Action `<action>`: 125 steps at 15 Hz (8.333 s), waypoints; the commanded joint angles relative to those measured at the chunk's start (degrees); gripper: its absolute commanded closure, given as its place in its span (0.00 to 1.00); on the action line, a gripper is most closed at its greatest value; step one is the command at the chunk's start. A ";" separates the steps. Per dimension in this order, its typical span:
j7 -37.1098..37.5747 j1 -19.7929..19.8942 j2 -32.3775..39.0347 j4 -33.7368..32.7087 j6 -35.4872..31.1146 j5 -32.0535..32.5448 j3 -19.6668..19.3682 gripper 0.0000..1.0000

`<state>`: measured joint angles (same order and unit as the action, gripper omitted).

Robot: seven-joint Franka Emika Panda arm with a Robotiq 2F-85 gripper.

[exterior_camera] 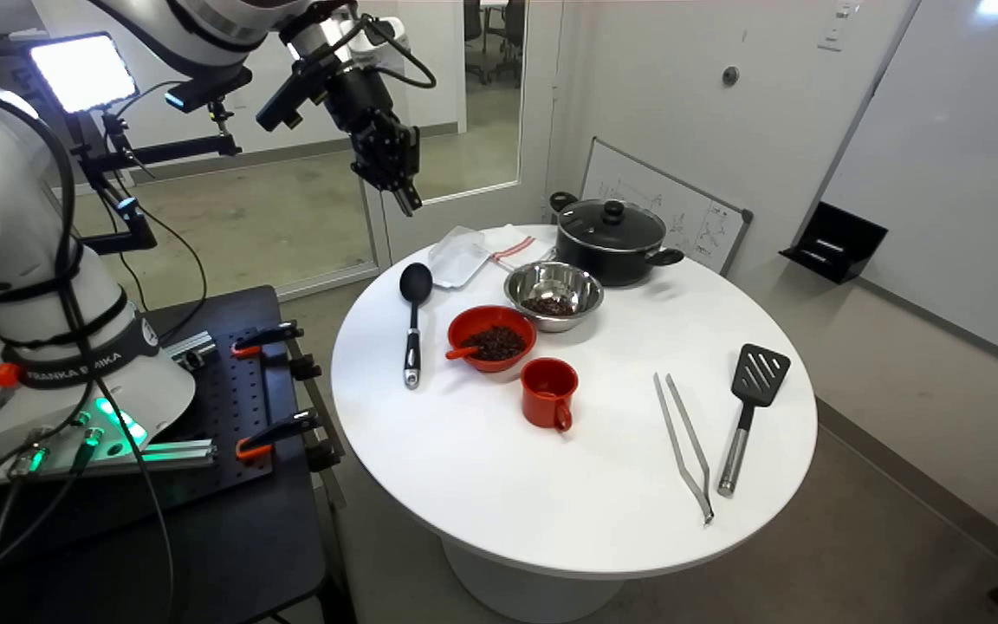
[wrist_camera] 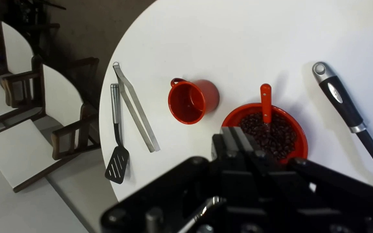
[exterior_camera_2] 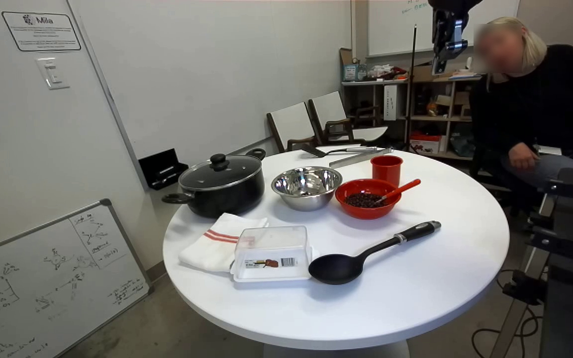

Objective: Use the spoon to stir the contents in the red bowl then place the spoon in the red mug.

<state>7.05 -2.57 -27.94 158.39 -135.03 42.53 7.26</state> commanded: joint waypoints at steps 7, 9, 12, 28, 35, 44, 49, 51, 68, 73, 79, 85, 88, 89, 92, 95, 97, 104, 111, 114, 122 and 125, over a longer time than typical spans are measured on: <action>-0.53 0.66 -0.42 0.97 -9.77 -1.37 -0.96 0.35; -0.30 1.04 -0.41 0.99 -9.95 -1.14 -0.73 0.20; 1.18 1.98 -1.19 1.50 -11.43 0.41 -0.38 0.51; 1.86 3.52 0.83 0.34 -9.27 -0.07 0.66 1.00; 31.68 15.36 1.77 -1.22 -7.74 26.62 18.02 1.00; 51.68 3.41 15.32 -4.94 14.94 37.94 14.28 1.00; 49.96 -1.84 20.80 -6.50 14.26 37.40 7.69 0.66; 47.58 -3.00 22.63 -6.78 11.98 36.20 5.94 0.51; 24.03 -3.33 30.17 -7.48 2.40 28.09 -0.22 0.00; 28.91 -4.44 33.45 -9.09 2.44 30.70 0.52 0.00; 30.76 -4.68 32.18 -8.97 3.73 32.98 0.49 0.00; 33.99 -4.42 34.76 -11.18 -1.56 28.19 0.40 0.00; 36.12 -4.59 37.06 -13.05 -3.78 26.18 0.26 0.00; 37.40 -4.80 38.08 -13.87 -2.95 26.88 0.17 0.00; 43.47 -5.29 41.94 -17.04 1.69 28.89 -0.52 0.00; 43.14 -4.68 45.68 -19.05 4.14 25.67 -0.63 0.00; 40.45 -3.88 47.71 -19.68 2.32 23.12 -0.68 0.00; 32.91 -2.87 48.99 -19.28 -1.84 15.33 -1.46 0.00; 30.30 -5.09 50.86 -20.24 -0.30 17.35 -3.32 0.00; 30.26 -5.26 51.76 -20.40 -0.64 19.43 -4.11 0.00; 29.66 -4.18 53.92 -21.28 -2.56 25.80 -4.64 0.00; 30.13 -4.05 54.53 -21.98 -2.73 27.56 -4.76 0.00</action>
<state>38.06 -6.69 25.18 138.02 -136.70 68.03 3.15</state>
